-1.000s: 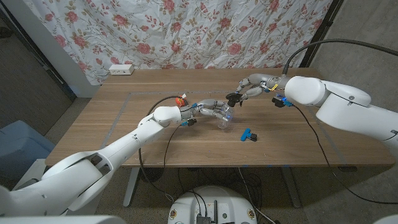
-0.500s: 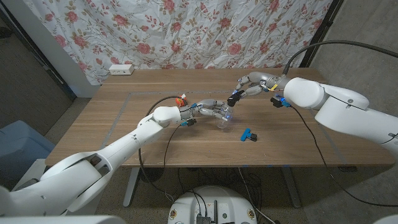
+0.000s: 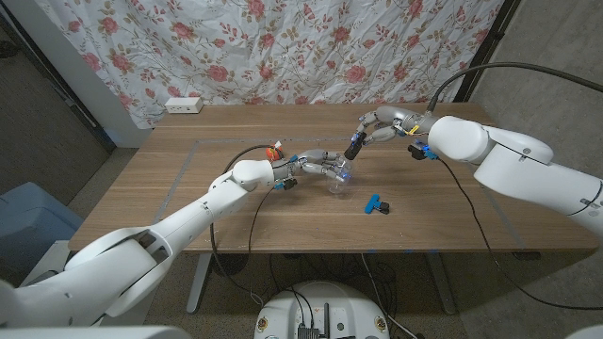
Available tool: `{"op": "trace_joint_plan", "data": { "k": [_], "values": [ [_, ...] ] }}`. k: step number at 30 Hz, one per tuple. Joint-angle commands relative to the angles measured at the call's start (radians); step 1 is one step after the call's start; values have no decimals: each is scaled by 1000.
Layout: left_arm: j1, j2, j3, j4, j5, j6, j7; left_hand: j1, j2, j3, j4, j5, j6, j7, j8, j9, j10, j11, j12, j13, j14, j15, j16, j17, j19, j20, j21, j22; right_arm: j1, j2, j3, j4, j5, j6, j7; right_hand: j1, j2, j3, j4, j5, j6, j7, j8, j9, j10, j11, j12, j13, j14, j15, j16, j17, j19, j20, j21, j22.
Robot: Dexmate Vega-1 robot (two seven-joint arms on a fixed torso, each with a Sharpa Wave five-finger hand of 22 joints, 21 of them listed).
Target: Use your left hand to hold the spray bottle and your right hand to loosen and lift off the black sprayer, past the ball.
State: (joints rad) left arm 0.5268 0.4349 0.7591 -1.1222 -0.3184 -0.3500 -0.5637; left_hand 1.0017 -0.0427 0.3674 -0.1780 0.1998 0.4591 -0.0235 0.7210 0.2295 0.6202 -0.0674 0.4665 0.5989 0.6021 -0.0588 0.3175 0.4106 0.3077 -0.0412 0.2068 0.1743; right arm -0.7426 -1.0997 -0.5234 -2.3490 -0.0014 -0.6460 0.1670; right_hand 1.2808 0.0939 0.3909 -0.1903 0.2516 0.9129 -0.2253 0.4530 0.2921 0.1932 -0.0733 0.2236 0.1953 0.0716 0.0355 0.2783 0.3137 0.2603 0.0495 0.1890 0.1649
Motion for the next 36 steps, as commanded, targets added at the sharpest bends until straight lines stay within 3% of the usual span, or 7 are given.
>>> {"op": "trace_joint_plan", "data": {
  "k": [1,9,13,20,26,36],
  "values": [
    [-30,-29,6,61,1,-32,-18,10,143,4,8,5,30,-15,127,5,74,-60,5,1,9,-112,-6,4,9,-45,-3,4,8,13,-3,24,11,16,8,12,3,10,-1,9,8,4,5,-2,1,-7,-4,3,-7,-1,8,6,-5,1,-2,4],
    [-36,-34,6,73,3,-42,-20,9,143,4,9,5,31,-17,127,3,76,-62,5,1,11,-115,-6,4,9,-45,-2,4,7,15,0,29,11,33,3,31,-6,9,1,11,-10,4,-8,-11,-5,-3,-8,3,-19,3,5,9,-10,5,-3,4],
    [-36,-34,5,73,3,-43,-21,7,144,4,9,6,30,-17,127,3,78,-65,5,1,12,-117,-7,4,9,-45,-2,3,7,13,4,29,13,36,5,51,-15,4,10,13,-86,5,-54,-33,-19,2,-16,3,-31,8,4,15,-14,5,-1,4],
    [-31,-25,0,56,5,-44,-12,8,143,5,8,6,29,-20,126,2,76,-66,4,2,12,-117,-8,4,10,-45,-2,3,3,2,17,23,12,35,1,55,-18,-6,18,13,-163,4,-105,-57,-42,5,-23,4,-48,15,-1,19,-25,12,-2,4],
    [-29,-21,0,50,5,-42,-12,9,142,5,7,6,30,-19,126,1,76,-71,4,2,10,-119,-9,5,10,-45,-2,3,0,-4,20,17,12,35,4,52,-20,-12,20,12,-182,4,-118,-63,-46,8,-23,4,-49,18,-1,19,-25,14,0,4],
    [-25,-20,-1,49,3,-45,-10,7,142,4,8,6,30,-23,126,-1,79,-70,4,2,12,-119,-10,5,11,-45,-2,3,2,-24,31,2,23,11,21,25,-39,-38,29,3,-256,4,-169,-82,-71,24,-28,4,-56,36,-6,18,-18,29,3,4]
  ]
}}
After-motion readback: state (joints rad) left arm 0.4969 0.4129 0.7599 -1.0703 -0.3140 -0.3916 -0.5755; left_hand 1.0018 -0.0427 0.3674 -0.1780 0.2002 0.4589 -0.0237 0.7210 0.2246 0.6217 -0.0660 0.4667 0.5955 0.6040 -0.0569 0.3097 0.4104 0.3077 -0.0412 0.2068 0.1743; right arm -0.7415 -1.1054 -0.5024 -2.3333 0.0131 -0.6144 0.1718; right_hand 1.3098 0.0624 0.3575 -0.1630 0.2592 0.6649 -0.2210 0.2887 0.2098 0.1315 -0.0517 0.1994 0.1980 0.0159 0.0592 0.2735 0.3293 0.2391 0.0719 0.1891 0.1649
